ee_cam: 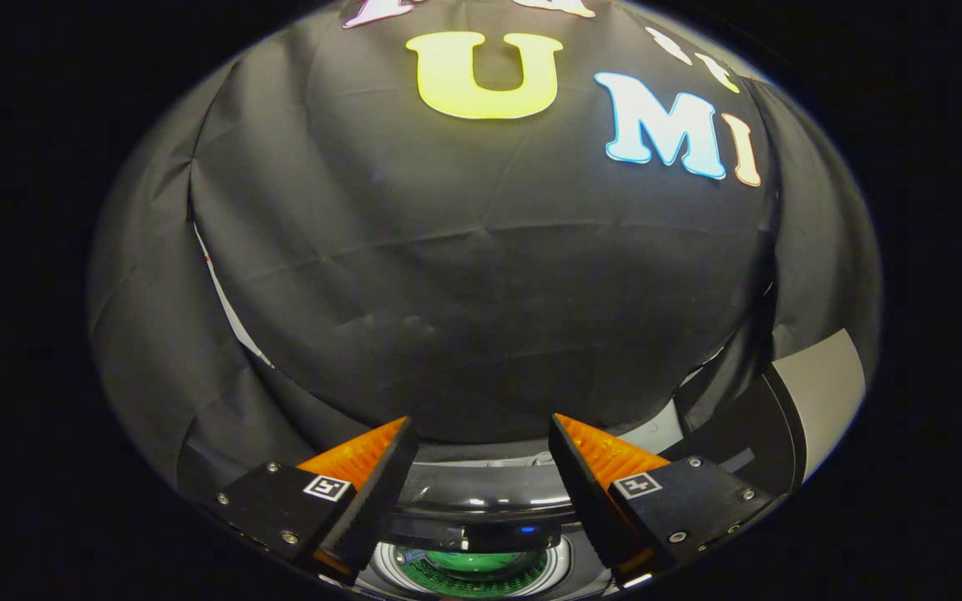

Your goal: Put the clothes into the washing machine and then close the washing machine lid.

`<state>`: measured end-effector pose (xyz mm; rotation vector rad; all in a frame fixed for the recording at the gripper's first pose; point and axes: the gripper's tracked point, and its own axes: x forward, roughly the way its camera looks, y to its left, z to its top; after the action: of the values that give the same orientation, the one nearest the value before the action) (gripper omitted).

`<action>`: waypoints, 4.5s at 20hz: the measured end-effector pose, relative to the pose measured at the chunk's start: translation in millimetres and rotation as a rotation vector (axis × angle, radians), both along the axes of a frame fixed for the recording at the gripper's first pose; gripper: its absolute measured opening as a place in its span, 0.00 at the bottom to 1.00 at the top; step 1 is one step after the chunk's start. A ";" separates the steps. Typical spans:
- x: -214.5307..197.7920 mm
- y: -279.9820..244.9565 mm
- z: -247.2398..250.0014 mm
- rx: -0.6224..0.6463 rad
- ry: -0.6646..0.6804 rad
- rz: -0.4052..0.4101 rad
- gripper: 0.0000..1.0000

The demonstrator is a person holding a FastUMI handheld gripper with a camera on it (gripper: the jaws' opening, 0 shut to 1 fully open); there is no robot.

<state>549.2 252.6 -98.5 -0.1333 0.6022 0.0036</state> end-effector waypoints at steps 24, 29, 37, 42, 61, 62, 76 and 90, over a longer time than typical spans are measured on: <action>-80.3 -3.7 -10.7 0.013 -0.108 0.038 0.98; -96.1 -5.1 -17.7 0.010 -0.111 0.039 0.98; -150.6 -11.0 -41.3 0.024 -0.125 0.034 0.97; -174.7 -16.3 -49.3 0.026 -0.128 0.009 0.97; -291.9 -49.9 -29.7 0.010 -0.148 0.209 0.96; -306.6 -58.9 -23.3 0.006 -0.162 0.233 0.96; -497.8 -182.3 115.9 0.106 -0.457 0.281 0.96; -630.9 -212.4 116.3 0.135 -0.570 0.259 0.95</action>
<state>-81.7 40.2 17.8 -0.0743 0.0123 0.2493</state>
